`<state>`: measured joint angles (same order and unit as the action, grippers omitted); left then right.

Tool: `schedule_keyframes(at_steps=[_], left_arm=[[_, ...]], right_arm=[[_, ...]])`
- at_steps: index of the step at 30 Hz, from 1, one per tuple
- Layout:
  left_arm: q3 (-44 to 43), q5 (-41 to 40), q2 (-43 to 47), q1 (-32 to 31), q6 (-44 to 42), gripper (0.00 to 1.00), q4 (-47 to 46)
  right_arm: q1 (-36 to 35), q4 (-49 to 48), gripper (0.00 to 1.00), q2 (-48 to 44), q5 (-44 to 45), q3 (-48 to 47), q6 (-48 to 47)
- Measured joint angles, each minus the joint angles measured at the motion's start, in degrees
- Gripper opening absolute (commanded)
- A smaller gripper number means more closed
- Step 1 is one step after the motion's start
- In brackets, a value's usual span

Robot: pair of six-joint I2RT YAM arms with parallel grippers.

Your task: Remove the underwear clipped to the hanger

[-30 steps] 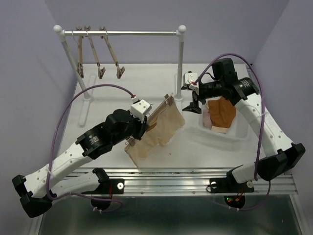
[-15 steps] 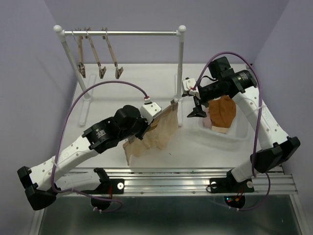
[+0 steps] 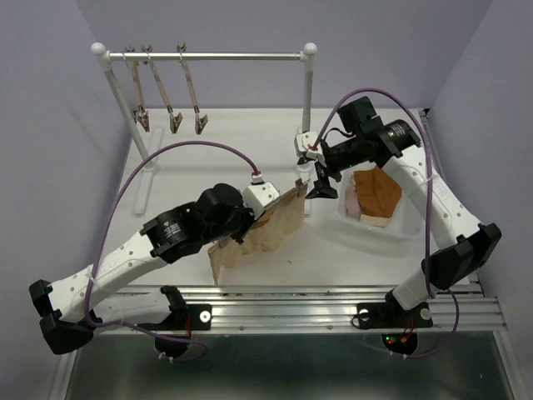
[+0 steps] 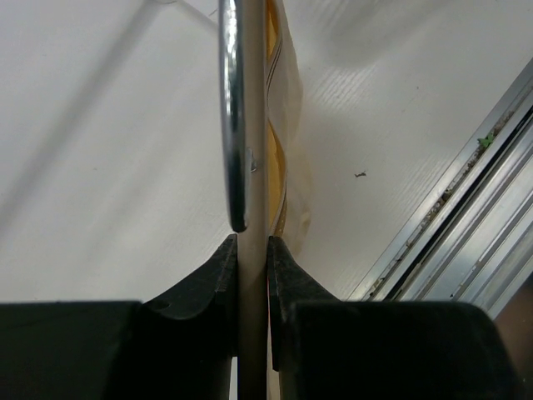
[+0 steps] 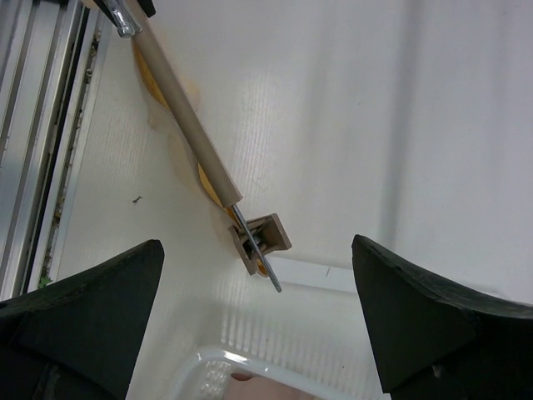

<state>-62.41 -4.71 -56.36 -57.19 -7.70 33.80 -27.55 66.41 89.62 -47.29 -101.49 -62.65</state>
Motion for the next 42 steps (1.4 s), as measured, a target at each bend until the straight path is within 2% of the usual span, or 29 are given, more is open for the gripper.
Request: schedule_keyframes(at_steps=[11,16,22,29,33,36,38,39,40,42], left_arm=[[0.00,-1.64,0.00,-1.01,0.02,0.00,0.81],[-0.33,-2.14,0.00,-1.07,0.02,0.00,1.03],[-0.39,-3.02,-0.09,-1.25,0.02,0.00,1.44],[-0.39,-3.28,-0.39,-1.25,0.00,0.00,1.64],[-0.39,-3.04,-0.39,-1.38,0.00,0.00,1.86],[-0.39,-2.91,-0.39,-1.57,0.00,0.00,2.19],[-0.39,-2.78,-0.39,-1.64,-0.04,0.00,2.51],[-0.39,-2.78,-0.39,-1.64,-0.07,0.00,2.67],[-0.39,-2.80,-0.39,-1.64,-0.26,0.00,2.91],[-0.39,-2.69,-0.39,-1.66,-0.46,0.00,3.19]], right_arm=[[-4.17,1.44,0.97,2.80,3.43,0.02,-1.60],[-4.46,1.90,0.84,4.11,6.01,0.02,-1.44],[-4.46,2.14,0.78,4.11,7.28,0.02,-1.40],[-4.46,2.91,0.62,4.11,7.28,0.02,-2.47],[-4.42,3.65,0.52,4.07,7.28,0.02,-4.35],[-4.39,4.00,0.37,4.04,7.28,0.02,-5.81],[-4.39,4.33,0.16,4.04,7.30,0.02,-7.08],[-4.39,4.55,0.16,4.04,7.39,0.02,-7.15],[-4.39,4.90,0.01,4.04,7.43,0.02,-8.07],[-4.39,5.68,0.01,4.02,7.45,0.02,-9.22]])
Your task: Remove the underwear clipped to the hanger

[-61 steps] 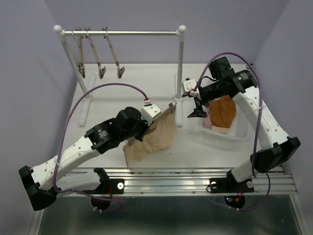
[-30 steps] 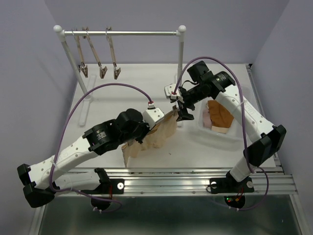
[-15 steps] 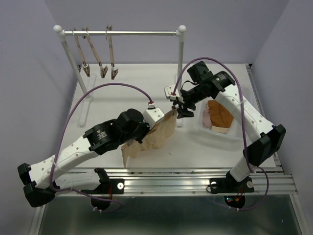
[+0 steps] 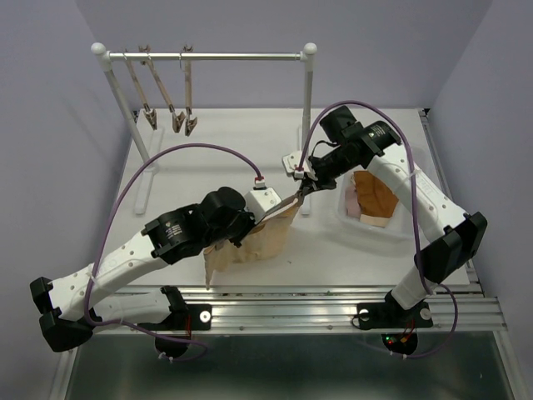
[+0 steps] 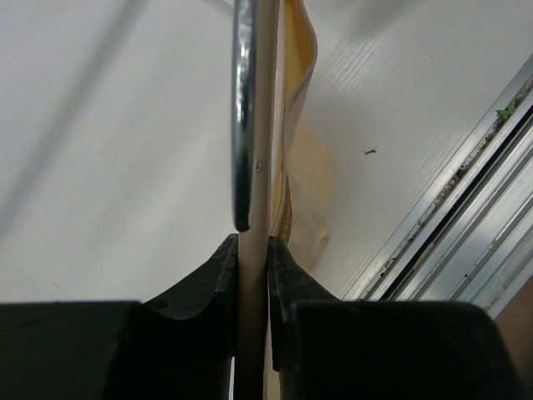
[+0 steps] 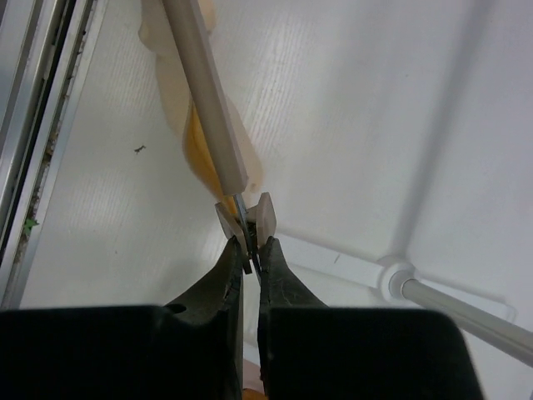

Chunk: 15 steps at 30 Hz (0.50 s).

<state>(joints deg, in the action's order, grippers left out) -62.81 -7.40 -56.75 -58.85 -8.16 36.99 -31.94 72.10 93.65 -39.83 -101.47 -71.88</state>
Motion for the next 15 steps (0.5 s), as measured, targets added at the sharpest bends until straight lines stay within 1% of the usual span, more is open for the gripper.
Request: schedule_keyframes(at_steps=[4,9,10,11,12,15], left_arm=[[0.00,0.24,0.02,0.02,-0.22,0.00,0.09],[0.00,-0.20,0.37,0.09,-0.28,0.00,-0.33],[0.00,-0.37,0.46,0.09,-0.28,0.00,-0.46],[0.00,-0.61,0.48,0.09,-0.31,0.00,-0.61],[0.00,-0.68,0.50,0.09,-0.33,0.00,-0.68],[0.00,-0.85,0.52,0.07,0.02,0.00,-1.53]], right_arm=[[0.00,-0.09,0.01,-0.26,0.02,0.00,-0.37],[0.00,-3.13,0.01,-0.66,0.50,0.02,4.92],[-0.02,-3.48,0.09,-0.72,0.70,0.00,5.55],[-0.02,-4.39,0.50,-0.96,1.09,0.20,6.75],[-0.02,-4.94,0.99,-1.18,1.40,0.44,7.50],[-0.07,-8.50,1.00,-2.32,2.10,2.08,11.50]])
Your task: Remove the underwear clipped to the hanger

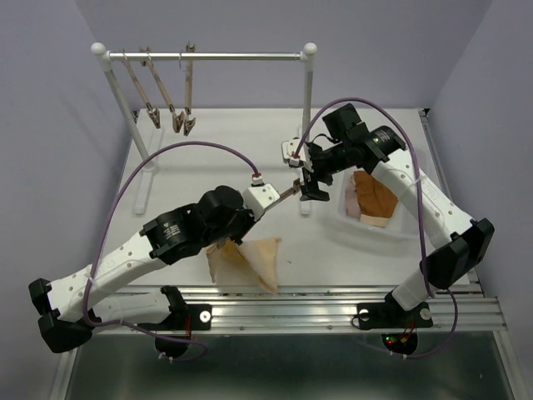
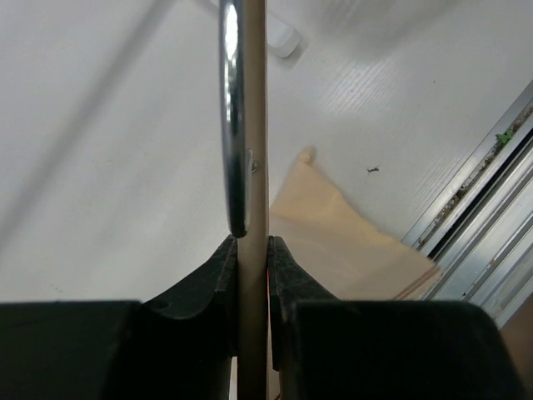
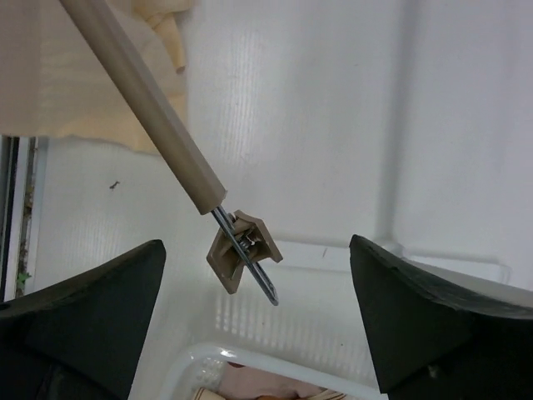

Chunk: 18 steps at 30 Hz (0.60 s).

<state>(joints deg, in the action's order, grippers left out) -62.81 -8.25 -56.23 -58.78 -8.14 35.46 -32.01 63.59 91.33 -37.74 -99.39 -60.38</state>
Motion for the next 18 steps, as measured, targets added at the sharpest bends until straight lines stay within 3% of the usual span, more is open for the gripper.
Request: schedule_keyframes(at_steps=[3,10,18], left_arm=[[0.00,-0.02,0.07,0.00,0.81,0.00,-0.66],[1.97,-2.62,2.27,0.02,5.97,0.00,-4.87],[10.71,-7.08,5.75,0.02,17.84,0.00,-18.18]], right_arm=[[0.00,-4.87,1.00,-1.62,1.49,2.25,4.44],[0.00,-27.12,1.00,-13.55,11.87,16.61,22.97],[0.00,-49.18,1.00,-26.99,18.58,32.68,48.70]])
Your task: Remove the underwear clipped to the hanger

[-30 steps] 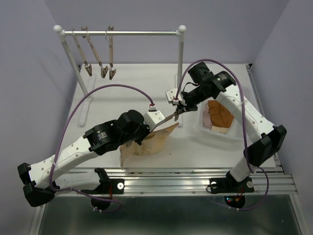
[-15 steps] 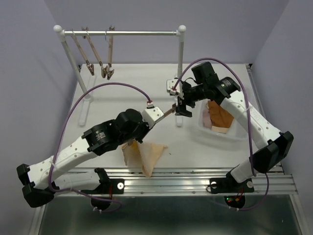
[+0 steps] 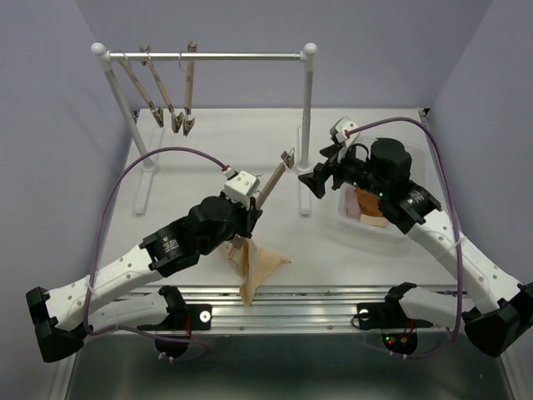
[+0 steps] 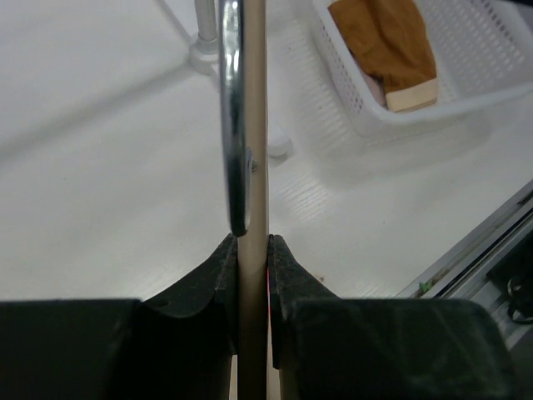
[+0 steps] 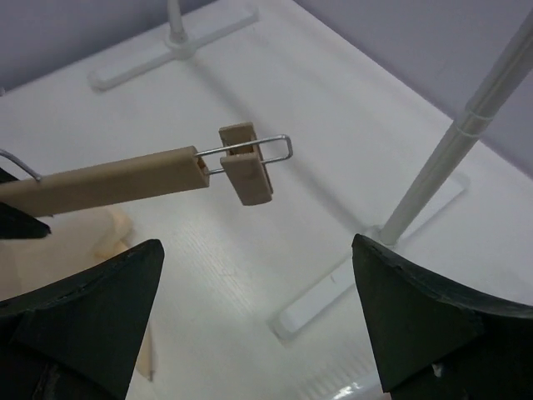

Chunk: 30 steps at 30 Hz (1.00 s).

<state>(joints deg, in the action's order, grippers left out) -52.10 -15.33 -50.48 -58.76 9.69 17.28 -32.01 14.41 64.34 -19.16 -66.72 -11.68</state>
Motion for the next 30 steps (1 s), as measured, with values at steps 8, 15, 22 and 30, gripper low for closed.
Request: schedule_keyframes(at_steps=[8,15,22,30], left_arm=[[6.67,-0.96,4.15,0.00,7.72,0.00,-17.59],[6.86,4.59,2.43,0.02,9.86,0.00,-30.97],[7.15,8.20,-1.53,0.74,10.86,0.00,-33.38],[7.50,14.78,-1.57,1.14,11.74,0.00,-37.90]], right_arm=[[0.00,-23.32,1.00,-5.31,-4.98,16.52,27.30],[0.00,-48.54,1.00,-3.52,-14.16,24.65,46.25],[0.00,-68.76,1.00,0.76,-18.12,28.46,57.46],[0.00,-79.97,0.60,6.51,-16.87,28.20,62.97]])
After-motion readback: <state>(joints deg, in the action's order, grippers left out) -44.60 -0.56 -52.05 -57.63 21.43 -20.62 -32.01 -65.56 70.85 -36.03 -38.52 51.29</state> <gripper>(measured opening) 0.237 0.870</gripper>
